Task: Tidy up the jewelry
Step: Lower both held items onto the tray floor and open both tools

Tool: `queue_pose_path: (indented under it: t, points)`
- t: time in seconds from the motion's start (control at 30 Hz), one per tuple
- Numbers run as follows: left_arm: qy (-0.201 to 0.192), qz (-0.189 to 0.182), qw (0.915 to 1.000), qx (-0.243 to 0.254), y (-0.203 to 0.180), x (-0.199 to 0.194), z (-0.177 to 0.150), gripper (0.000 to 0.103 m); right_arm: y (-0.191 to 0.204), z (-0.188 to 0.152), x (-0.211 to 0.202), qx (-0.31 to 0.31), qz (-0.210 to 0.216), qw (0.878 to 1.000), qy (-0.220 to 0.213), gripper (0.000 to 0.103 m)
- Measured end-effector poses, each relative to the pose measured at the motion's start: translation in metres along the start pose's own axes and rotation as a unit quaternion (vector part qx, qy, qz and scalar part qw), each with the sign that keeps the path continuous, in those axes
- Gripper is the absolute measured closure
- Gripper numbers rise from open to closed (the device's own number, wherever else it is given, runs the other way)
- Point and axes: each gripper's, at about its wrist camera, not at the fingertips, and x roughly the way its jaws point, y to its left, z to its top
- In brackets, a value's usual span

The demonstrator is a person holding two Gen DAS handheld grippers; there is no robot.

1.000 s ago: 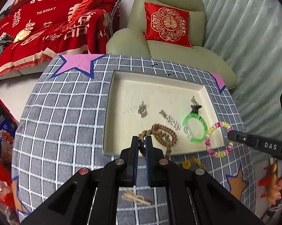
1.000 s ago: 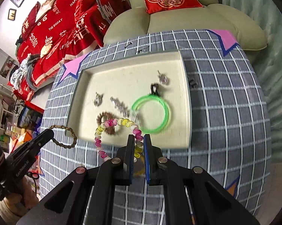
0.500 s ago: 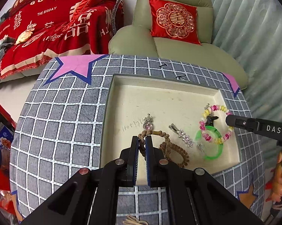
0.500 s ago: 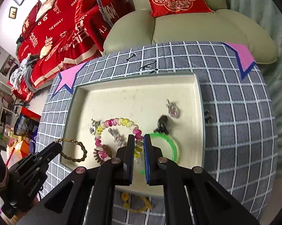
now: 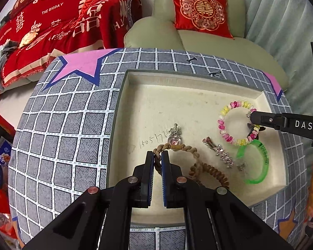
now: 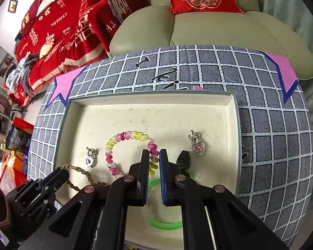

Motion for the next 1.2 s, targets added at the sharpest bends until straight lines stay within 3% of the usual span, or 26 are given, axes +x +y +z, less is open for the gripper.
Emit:
queue_pose_path:
  t: [0.63,0.7,0.77,0.83,1.2]
  points:
    - [0.034,0.036,0.9986,0.018,-0.009,0.020,-0.005,0.086,0.006,0.000,0.037,-0.046,-0.032,0.998,0.036,0.091]
    - [0.037,0.040,0.9984,0.016,-0.009,0.021,-0.006,0.086,0.006,0.000,0.036,-0.046,-0.031,0.998,0.038,0.086]
    - [0.036,0.042,0.9984,0.015,-0.009,0.020,-0.006,0.086,0.005,0.000,0.035,-0.042,-0.032,0.998,0.037,0.064]
    - [0.034,0.044,0.9983,0.017,-0.009,0.018,-0.005,0.086,0.004,0.000,0.032,-0.036,-0.024,0.999,0.030,0.055]
    - [0.027,0.039,0.9985,0.027,-0.013,0.010,-0.003,0.086,-0.004,-0.001,-0.005,0.002,0.015,1.000,-0.002,0.038]
